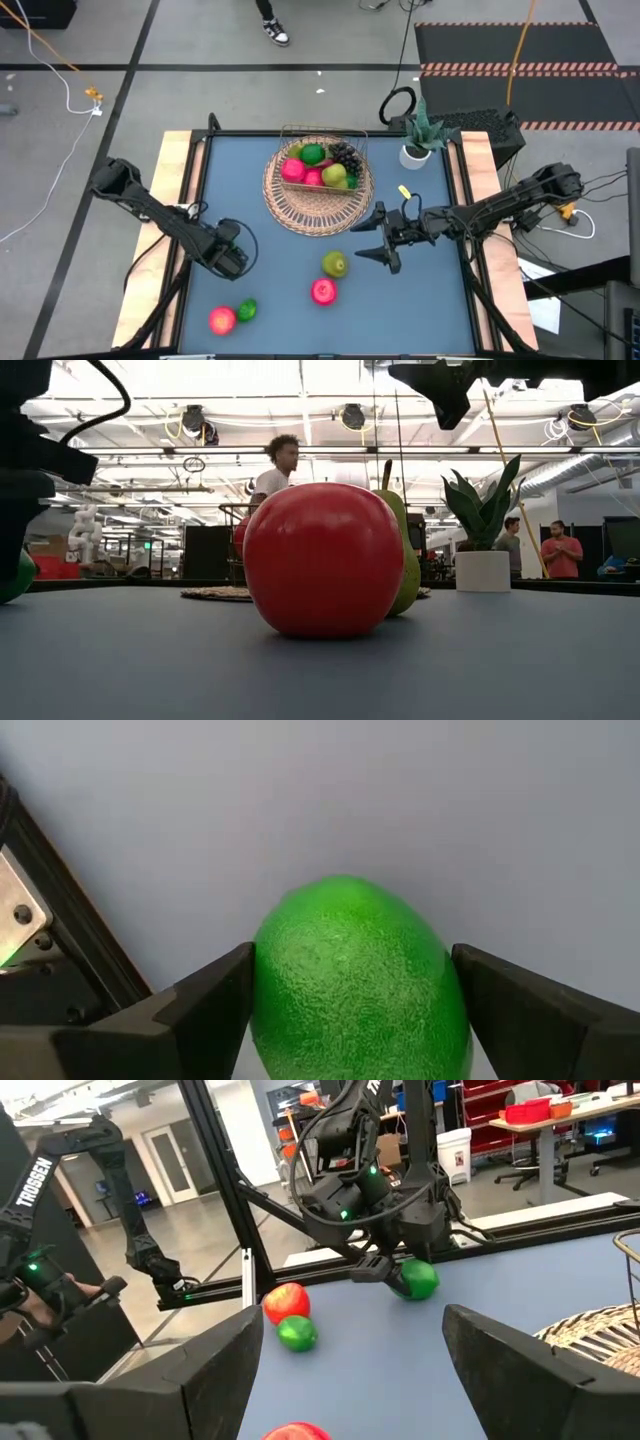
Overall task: Build produce basket
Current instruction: Put the green lime into the gold wire basket
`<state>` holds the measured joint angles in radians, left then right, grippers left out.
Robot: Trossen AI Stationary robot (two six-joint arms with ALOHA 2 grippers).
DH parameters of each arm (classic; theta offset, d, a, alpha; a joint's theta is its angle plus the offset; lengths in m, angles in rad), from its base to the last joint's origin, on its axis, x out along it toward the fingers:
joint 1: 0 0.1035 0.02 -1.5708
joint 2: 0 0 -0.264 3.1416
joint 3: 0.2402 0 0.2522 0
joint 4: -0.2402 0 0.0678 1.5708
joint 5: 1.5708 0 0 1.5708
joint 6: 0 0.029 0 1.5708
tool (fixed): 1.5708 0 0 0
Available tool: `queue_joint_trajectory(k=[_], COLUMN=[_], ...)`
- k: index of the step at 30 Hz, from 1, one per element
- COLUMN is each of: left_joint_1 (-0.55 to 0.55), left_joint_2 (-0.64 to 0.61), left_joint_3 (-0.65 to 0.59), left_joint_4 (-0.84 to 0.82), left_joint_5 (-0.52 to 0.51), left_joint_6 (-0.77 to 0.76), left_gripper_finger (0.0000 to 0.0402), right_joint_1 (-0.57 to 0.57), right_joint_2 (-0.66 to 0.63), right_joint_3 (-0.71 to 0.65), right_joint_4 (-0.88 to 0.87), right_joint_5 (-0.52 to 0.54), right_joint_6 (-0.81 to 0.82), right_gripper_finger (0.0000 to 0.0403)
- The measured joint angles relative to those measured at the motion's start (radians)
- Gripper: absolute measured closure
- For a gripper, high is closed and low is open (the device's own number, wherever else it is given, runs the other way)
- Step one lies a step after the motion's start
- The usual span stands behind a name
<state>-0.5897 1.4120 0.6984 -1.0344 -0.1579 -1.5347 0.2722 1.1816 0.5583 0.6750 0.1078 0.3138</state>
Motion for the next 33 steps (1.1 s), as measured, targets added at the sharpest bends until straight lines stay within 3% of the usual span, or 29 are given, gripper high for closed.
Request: queue_joint_trajectory(k=[11,17,20,23,26,33], left_joint_1=[0.037,0.044,0.046,0.046,0.047,0.033], left_joint_2=[0.001,0.003,0.004,0.003,0.002,0.029], left_joint_3=[-0.009,0.072,0.14,0.21,0.26,0.247], left_joint_4=[0.004,-0.002,0.008,0.085,0.259,0.96], left_joint_5=[-0.082,-0.244,-0.361,-0.518,-0.628,-0.617], left_joint_6=[-0.032,-0.016,0.08,0.251,0.546,1.339], left_gripper_finger=[0.0124,0.0115,0.0104,0.0113,0.0128,0.0106], right_joint_1=[-0.01,-0.062,-0.081,-0.089,-0.089,-0.099], right_joint_2=[0.0,0.011,0.051,0.122,0.215,0.393], right_joint_3=[0.0,0.002,0.002,0.002,0.001,0.001], right_joint_4=[0.011,-0.044,-0.096,-0.043,0.104,0.441], right_joint_5=[0.0,0.09,0.132,0.128,0.119,-0.085], right_joint_6=[-0.012,-0.06,-0.013,0.036,0.092,0.155], right_gripper_finger=[0.0097,0.0097,0.0097,0.0097,0.0096,0.0074])
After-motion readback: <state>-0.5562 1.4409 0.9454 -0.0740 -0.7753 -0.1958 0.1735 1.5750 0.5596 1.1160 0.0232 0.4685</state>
